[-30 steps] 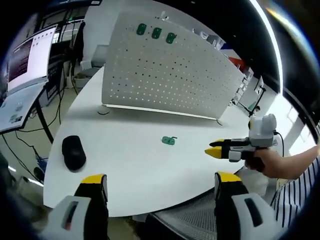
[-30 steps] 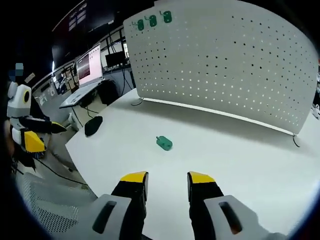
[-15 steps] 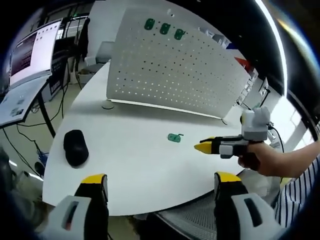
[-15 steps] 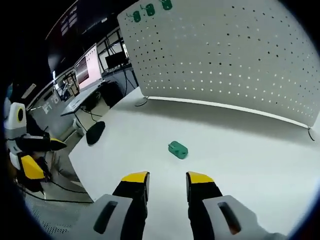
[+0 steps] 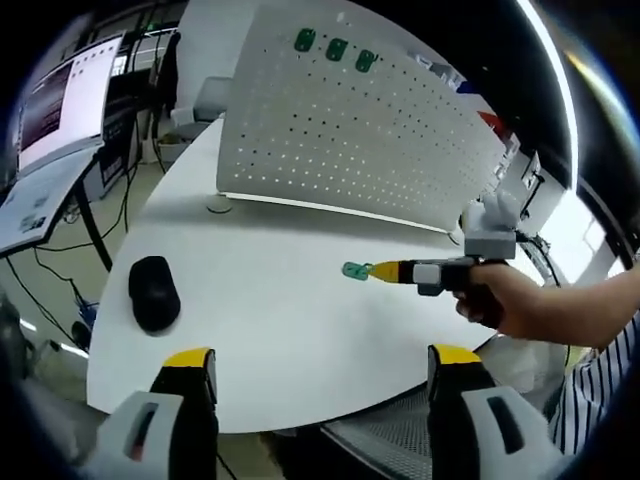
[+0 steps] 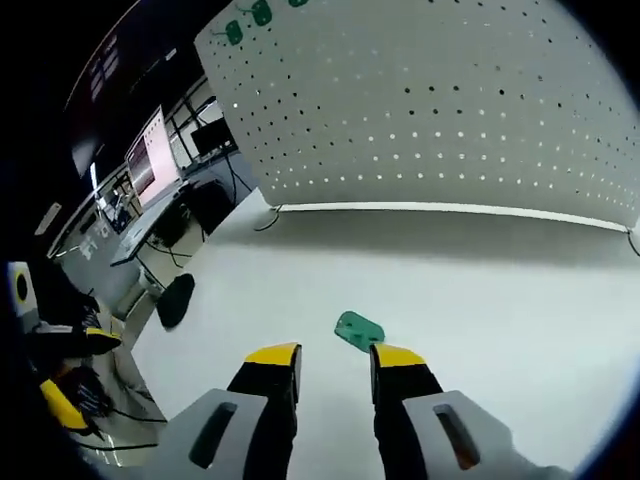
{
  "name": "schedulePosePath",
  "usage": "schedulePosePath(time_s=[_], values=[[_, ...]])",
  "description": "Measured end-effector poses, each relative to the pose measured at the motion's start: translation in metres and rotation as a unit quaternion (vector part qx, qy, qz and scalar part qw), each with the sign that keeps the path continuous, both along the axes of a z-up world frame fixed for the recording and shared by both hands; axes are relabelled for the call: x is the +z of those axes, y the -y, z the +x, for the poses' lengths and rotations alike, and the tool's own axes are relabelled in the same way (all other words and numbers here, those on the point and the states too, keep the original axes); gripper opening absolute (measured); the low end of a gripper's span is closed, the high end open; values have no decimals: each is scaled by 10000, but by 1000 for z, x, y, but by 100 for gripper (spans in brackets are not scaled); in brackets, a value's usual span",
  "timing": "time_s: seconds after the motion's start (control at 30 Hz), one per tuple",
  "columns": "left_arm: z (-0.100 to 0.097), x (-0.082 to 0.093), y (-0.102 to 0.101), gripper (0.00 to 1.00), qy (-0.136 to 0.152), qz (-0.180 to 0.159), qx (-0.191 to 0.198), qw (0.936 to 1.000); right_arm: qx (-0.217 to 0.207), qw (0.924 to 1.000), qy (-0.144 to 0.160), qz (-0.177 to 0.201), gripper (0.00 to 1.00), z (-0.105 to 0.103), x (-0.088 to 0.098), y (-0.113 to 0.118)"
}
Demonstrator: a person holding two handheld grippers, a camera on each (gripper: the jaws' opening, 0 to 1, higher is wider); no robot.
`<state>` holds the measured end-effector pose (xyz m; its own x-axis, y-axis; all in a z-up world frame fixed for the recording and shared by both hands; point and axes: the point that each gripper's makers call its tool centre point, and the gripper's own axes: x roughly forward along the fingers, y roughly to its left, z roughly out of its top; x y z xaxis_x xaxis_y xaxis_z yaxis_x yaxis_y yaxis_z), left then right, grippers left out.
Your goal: Insert the hook assembly into the mounting plate slot until the hook locks in place.
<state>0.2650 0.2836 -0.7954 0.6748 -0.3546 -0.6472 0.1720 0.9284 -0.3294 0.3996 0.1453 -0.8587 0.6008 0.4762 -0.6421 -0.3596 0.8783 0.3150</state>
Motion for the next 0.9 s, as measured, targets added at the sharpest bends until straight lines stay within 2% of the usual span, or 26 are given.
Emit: schedulePosePath(time_s=[0.1, 0.17, 0.3, 0.43, 0.5, 0.57, 0.67, 0.9], values=[[0, -2, 2, 89, -27, -29, 4, 10000, -344, 9987, -263, 263, 23, 3, -4, -2], [0, -3, 4, 89, -46, -32, -18, 10000, -515, 9974, -328, 394, 23, 5, -5, -3], [2, -4, 4, 89, -52, -50, -10, 10000, -435, 9989, -98, 134, 22, 9, -4, -6], [4, -4, 1, 89, -56, -42, 14, 10000, -787, 9964, -218, 233, 21, 18, -10, -2], [4, -4, 0, 88, -65, -38, 18, 10000, -829, 9958, -287, 262, 20, 19, -12, -3], [3, -5, -1, 88, -85, -38, 24, 10000, -834, 9957, -306, 254, 20, 19, -12, -3], [4, -6, -1, 88, -104, -83, 48, 9999, -583, 9979, -239, -116, 17, 17, -17, 3], [12, -7, 5, 87, -95, -113, -31, 9999, -674, 9970, -296, -220, 16, 14, -17, 22]])
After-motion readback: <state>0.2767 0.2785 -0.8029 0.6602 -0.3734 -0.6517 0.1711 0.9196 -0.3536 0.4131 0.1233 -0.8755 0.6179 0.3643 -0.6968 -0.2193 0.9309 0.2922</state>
